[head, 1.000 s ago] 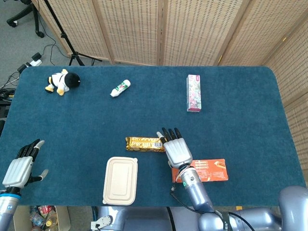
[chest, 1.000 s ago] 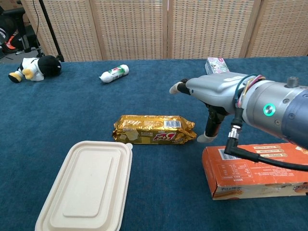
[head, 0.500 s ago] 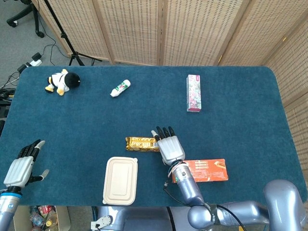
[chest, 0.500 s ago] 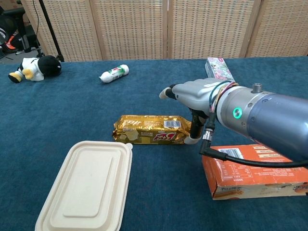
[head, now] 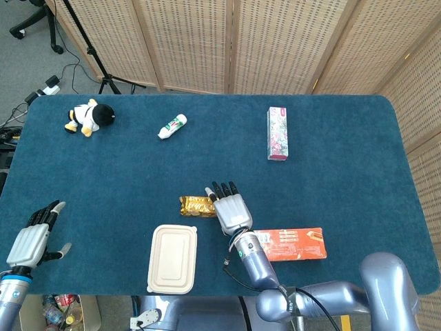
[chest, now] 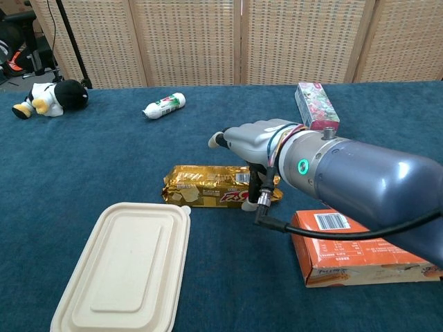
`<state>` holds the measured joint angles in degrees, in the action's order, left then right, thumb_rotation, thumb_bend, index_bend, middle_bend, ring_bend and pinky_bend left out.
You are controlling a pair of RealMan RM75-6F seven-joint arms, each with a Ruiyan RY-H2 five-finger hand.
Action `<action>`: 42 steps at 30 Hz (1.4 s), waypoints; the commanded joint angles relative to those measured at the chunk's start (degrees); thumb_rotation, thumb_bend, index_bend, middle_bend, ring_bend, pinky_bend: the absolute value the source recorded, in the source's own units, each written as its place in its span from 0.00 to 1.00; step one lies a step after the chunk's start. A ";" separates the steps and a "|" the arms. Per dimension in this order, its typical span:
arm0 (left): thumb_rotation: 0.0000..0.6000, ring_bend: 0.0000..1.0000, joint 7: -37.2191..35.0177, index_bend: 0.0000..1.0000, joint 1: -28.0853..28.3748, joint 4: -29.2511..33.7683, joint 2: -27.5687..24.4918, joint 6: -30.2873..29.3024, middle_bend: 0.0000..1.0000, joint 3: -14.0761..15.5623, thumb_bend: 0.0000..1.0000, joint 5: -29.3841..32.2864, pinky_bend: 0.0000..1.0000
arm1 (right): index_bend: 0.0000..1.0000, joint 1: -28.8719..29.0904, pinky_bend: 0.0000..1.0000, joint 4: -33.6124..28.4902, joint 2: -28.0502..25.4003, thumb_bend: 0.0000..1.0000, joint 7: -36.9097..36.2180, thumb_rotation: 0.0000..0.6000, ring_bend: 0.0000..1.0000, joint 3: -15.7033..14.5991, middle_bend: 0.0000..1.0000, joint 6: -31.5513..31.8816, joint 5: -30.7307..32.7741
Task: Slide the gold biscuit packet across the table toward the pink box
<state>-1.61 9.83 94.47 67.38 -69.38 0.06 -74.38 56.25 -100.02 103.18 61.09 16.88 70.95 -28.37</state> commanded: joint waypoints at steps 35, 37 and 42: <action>1.00 0.00 0.28 0.00 0.17 -0.80 0.84 1.78 0.00 0.02 0.30 0.65 0.00 | 0.02 7.03 0.00 11.86 5.66 0.26 -4.26 1.00 0.00 1.75 0.00 -5.65 3.47; 1.00 0.00 0.23 0.00 0.18 -0.84 0.88 1.85 0.00 -0.03 0.30 0.73 0.00 | 0.02 7.35 0.00 12.35 6.03 0.26 -4.41 1.00 0.00 1.80 0.00 -5.95 3.64; 1.00 0.00 -0.15 0.00 0.22 -1.01 0.88 2.17 0.00 -0.06 0.30 0.87 0.00 | 0.02 8.39 0.00 14.84 7.18 0.26 -4.71 1.00 0.00 2.02 0.00 -7.15 4.18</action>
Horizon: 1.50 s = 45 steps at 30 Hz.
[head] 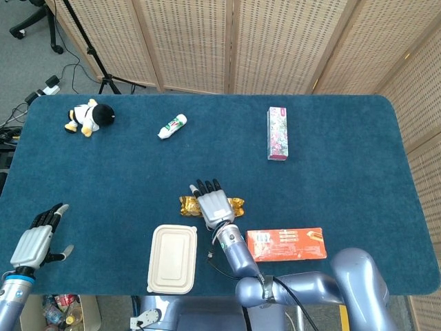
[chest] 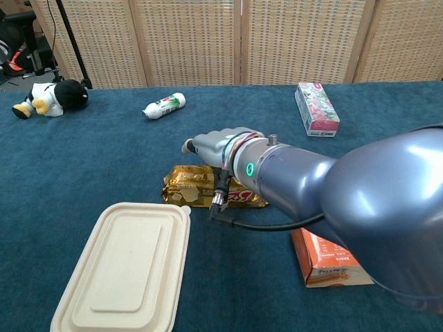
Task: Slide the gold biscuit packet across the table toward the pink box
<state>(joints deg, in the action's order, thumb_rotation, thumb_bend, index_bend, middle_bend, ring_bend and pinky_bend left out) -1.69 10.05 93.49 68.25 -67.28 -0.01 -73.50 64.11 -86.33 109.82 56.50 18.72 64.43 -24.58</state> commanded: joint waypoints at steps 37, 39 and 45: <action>1.00 0.00 -1.15 0.00 0.68 -1.75 1.20 2.97 0.00 0.12 0.30 1.38 0.00 | 0.02 6.58 0.00 15.84 2.78 0.26 -0.59 1.00 0.00 2.18 0.00 -8.33 3.76; 1.00 0.00 -1.22 0.00 0.73 -1.76 1.18 3.14 0.00 0.13 0.30 1.41 0.00 | 0.02 6.64 0.00 16.51 2.58 0.26 -0.41 1.00 0.00 1.93 0.00 -8.59 3.83; 1.00 0.00 -1.66 0.00 0.79 -1.44 1.02 3.57 0.00 0.16 0.30 1.61 0.00 | 0.02 6.48 0.00 17.78 1.48 0.26 -0.12 1.00 0.00 1.61 0.00 -9.14 4.41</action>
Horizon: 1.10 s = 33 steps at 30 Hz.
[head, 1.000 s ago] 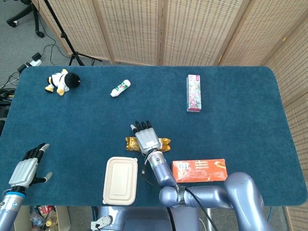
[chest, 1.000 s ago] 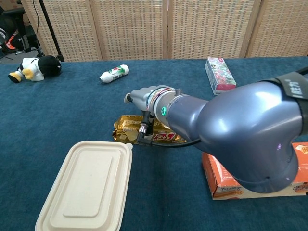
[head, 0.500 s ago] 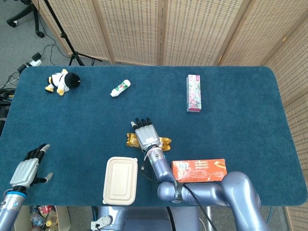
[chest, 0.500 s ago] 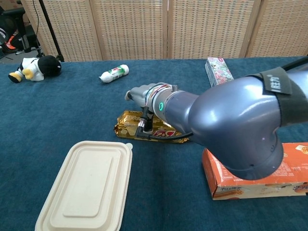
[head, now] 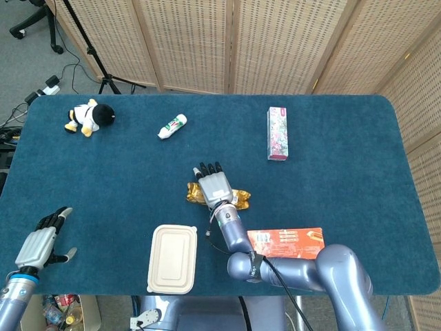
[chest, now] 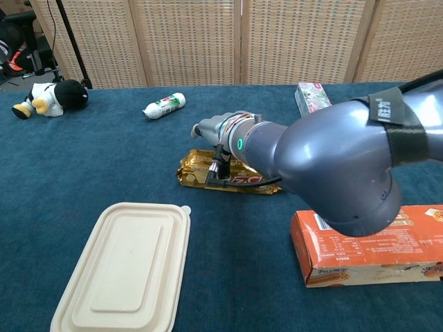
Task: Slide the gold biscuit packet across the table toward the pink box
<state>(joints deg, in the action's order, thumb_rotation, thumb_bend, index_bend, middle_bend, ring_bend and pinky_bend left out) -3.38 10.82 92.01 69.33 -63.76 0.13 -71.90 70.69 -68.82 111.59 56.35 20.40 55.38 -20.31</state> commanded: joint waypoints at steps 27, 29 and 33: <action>1.00 0.00 -0.64 0.00 0.12 -0.12 0.26 0.62 0.00 0.51 0.30 -0.64 0.00 | 0.02 0.13 0.00 -12.15 -3.36 0.26 6.06 1.00 0.00 -0.52 0.00 9.81 4.08; 1.00 0.00 -0.87 0.00 0.22 -0.51 0.44 1.17 0.00 0.64 0.30 -0.49 0.00 | 0.02 0.04 0.00 -15.02 -3.84 0.26 6.83 1.00 0.00 -0.50 0.00 12.11 4.15; 1.00 0.00 -1.02 0.00 0.31 -0.93 0.68 1.77 0.00 0.85 0.30 -0.33 0.00 | 0.02 0.56 0.00 -18.39 -3.92 0.26 7.94 1.00 0.00 0.32 0.00 14.95 4.28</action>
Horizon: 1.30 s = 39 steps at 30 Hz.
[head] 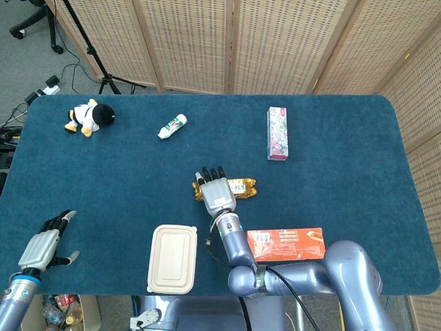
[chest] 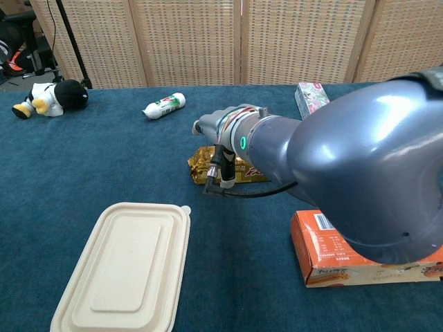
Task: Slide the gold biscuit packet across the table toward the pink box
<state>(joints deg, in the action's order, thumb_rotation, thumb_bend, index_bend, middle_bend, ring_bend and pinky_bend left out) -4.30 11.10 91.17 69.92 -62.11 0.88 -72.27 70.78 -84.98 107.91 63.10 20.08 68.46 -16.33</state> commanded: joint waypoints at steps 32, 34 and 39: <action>1.00 0.00 -0.85 0.00 -0.09 -1.33 0.76 1.24 0.00 0.44 0.30 0.60 0.00 | 0.02 7.21 0.00 11.50 7.58 0.26 1.50 1.00 0.00 2.74 0.00 -7.56 -0.87; 1.00 0.00 -0.65 0.00 -0.07 -1.48 0.95 1.31 0.00 0.55 0.30 0.51 0.00 | 0.02 7.25 0.00 12.88 7.59 0.26 1.16 1.00 0.00 2.89 0.00 -8.42 -0.83; 1.00 0.00 -0.48 0.00 -0.01 -1.86 1.37 1.69 0.00 0.64 0.30 0.76 0.00 | 0.02 7.69 0.00 16.29 7.20 0.26 0.91 1.00 0.00 3.27 0.00 -10.48 -0.88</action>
<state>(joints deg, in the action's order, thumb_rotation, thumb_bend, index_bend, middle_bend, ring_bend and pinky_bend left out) -4.80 11.09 89.31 71.27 -60.44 1.51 -71.51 78.28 -69.38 115.26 64.13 23.20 58.53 -17.17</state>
